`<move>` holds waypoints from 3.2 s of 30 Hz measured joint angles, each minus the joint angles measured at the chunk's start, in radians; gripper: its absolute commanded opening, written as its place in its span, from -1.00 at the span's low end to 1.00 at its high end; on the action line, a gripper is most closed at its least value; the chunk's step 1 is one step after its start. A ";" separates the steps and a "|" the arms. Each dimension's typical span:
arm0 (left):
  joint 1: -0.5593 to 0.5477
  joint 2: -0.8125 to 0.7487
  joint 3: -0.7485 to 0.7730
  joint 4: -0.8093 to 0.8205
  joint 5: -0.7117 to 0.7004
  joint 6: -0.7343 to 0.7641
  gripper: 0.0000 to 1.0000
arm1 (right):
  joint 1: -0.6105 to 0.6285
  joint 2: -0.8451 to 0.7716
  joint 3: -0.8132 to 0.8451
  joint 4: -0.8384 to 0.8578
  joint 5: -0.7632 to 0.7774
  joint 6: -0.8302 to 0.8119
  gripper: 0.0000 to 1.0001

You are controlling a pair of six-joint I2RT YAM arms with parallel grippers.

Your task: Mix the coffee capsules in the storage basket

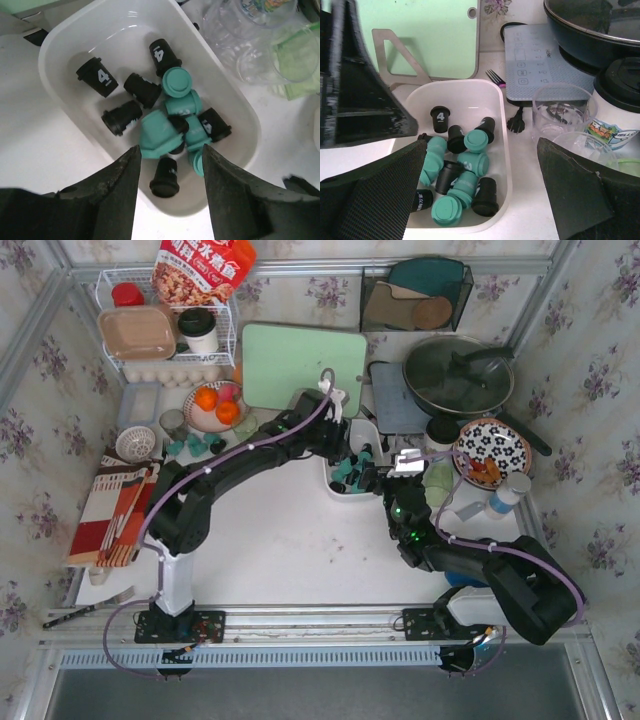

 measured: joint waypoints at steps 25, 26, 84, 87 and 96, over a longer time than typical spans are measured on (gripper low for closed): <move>0.119 -0.024 -0.153 -0.226 -0.622 -0.009 0.90 | 0.000 0.024 0.010 0.001 -0.026 0.051 1.00; 0.135 -0.003 -0.142 -0.229 -0.637 -0.017 0.88 | 0.000 0.025 0.010 0.001 -0.027 0.051 1.00; 0.040 -0.598 -1.164 0.832 0.087 0.509 -0.15 | 0.000 0.130 0.436 -0.563 -0.680 0.154 0.42; 0.029 -0.582 -1.166 0.959 0.147 0.595 -0.14 | 0.000 0.164 0.467 -0.640 -0.789 0.166 0.40; -0.005 -0.528 -1.137 1.129 0.269 0.693 -0.15 | 0.000 0.179 0.477 -0.724 -0.967 0.200 0.33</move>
